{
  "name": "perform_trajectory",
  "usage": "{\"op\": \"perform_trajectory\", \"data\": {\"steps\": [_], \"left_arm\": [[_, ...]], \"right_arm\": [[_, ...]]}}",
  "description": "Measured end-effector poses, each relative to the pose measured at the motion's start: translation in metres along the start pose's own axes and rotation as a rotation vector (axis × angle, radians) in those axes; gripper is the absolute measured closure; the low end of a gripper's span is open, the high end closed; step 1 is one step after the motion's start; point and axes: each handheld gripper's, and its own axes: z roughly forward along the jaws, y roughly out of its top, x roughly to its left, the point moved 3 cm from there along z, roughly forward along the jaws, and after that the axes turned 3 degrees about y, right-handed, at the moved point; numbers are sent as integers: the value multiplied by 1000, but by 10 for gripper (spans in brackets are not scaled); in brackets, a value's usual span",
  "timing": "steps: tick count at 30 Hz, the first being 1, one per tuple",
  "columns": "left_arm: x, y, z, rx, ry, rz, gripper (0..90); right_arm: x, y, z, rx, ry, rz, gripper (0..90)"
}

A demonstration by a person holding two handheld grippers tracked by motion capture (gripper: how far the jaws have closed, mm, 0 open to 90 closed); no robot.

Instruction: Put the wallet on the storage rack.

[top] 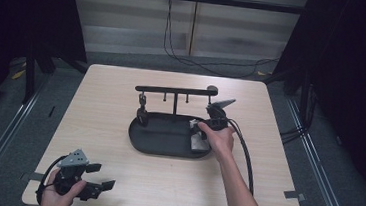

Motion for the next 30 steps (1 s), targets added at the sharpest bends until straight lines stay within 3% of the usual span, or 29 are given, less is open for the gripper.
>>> {"op": "perform_trajectory", "data": {"steps": [11,21,30], "left_arm": [[0,0,0,3,-2,-2,190],[1,0,2,7,4,-4,190],[3,-1,2,-2,11,-13,190]], "right_arm": [[2,-1,-7,-17,14,-20,226],[6,-7,-23,-58,0,-91,225],[-1,-15,-40,-139,-16,-134,241]]}}
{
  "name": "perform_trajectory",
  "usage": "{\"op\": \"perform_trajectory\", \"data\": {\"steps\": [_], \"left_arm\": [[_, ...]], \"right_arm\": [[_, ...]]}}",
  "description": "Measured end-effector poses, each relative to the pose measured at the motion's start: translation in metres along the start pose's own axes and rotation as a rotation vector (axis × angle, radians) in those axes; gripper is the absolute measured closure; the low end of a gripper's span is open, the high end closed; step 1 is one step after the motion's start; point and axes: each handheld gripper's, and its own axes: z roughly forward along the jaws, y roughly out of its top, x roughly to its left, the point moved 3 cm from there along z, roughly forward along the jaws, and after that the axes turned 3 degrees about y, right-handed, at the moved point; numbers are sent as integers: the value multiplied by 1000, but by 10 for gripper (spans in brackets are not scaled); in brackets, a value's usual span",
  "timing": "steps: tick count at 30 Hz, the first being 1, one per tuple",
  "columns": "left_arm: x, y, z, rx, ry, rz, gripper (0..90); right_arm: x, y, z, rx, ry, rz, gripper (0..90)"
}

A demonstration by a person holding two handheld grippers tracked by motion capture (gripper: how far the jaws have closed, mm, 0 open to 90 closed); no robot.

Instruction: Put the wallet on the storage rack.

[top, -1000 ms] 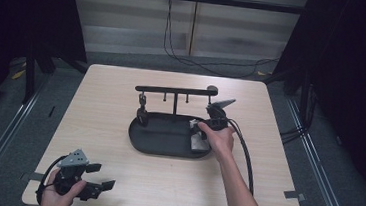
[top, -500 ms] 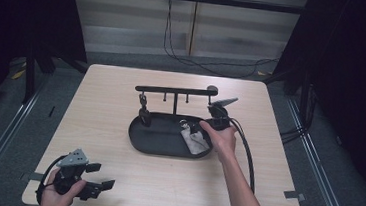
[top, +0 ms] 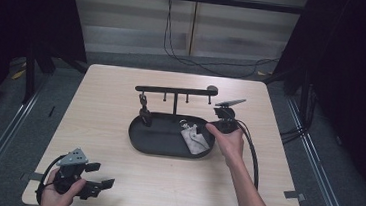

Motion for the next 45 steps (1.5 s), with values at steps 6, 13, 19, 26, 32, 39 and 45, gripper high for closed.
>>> {"op": "perform_trajectory", "data": {"steps": [6,13,19,26,32,39,45], "left_arm": [[1,0,1,5,5,-8,190],[1,0,-1,0,4,-5,190],[1,0,-1,-5,8,-7,189],[1,-1,-2,-6,15,-12,189],[-2,-1,-2,-10,11,-14,189],[-8,0,-1,-2,6,0,189],[-9,0,0,-2,11,4,189]], "right_arm": [[-4,-13,-13,-40,15,-35,242],[-16,-23,-29,-70,27,-47,221],[-25,-37,-45,-104,21,-60,219],[-31,-61,-55,-125,-13,-94,221],[-33,-82,-64,-175,-7,-124,226],[-32,-107,-74,-210,1,-153,224],[-37,-130,-80,-206,-6,-157,224]]}}
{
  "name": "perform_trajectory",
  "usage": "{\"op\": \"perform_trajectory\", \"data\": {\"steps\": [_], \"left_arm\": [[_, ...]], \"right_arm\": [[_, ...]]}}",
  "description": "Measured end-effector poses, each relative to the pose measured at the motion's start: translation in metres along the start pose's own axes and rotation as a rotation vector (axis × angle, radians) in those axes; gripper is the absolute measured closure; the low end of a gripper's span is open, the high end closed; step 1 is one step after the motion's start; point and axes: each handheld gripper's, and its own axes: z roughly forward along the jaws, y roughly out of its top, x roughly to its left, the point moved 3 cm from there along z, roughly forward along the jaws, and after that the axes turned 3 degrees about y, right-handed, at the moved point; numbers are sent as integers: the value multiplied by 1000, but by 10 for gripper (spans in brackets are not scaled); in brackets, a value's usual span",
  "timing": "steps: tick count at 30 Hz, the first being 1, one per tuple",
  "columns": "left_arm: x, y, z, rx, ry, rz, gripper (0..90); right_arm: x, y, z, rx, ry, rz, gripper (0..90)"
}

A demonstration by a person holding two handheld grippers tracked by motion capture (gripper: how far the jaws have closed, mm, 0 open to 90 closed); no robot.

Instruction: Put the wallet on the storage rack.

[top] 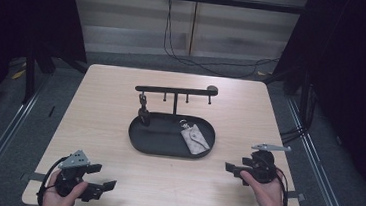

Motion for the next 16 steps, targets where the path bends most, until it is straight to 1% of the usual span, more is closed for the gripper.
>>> {"op": "perform_trajectory", "data": {"steps": [2,5,8,10,11,12,13,15,16], "left_arm": [[0,0,0,2,2,-1,189],[0,0,1,3,3,-4,189],[1,-1,1,9,5,-4,189],[2,-1,2,10,7,-5,189],[2,-1,2,10,8,-3,189],[2,-1,2,9,9,-3,189],[2,-1,2,9,8,-2,189],[2,-1,2,10,7,-2,189],[2,-1,2,10,7,-2,189]], "right_arm": [[0,-6,-5,-6,-2,-7,224],[1,-15,-12,-32,-5,-27,224],[3,-26,-16,-37,-3,-47,223],[3,-33,-19,-48,-7,-53,220],[3,-35,-21,-59,-3,-52,219],[2,-37,-22,-68,0,-42,216],[1,-39,-22,-73,1,-43,213],[-3,-40,-21,-64,-5,-36,212],[-3,-40,-21,-64,-5,-36,212]]}}
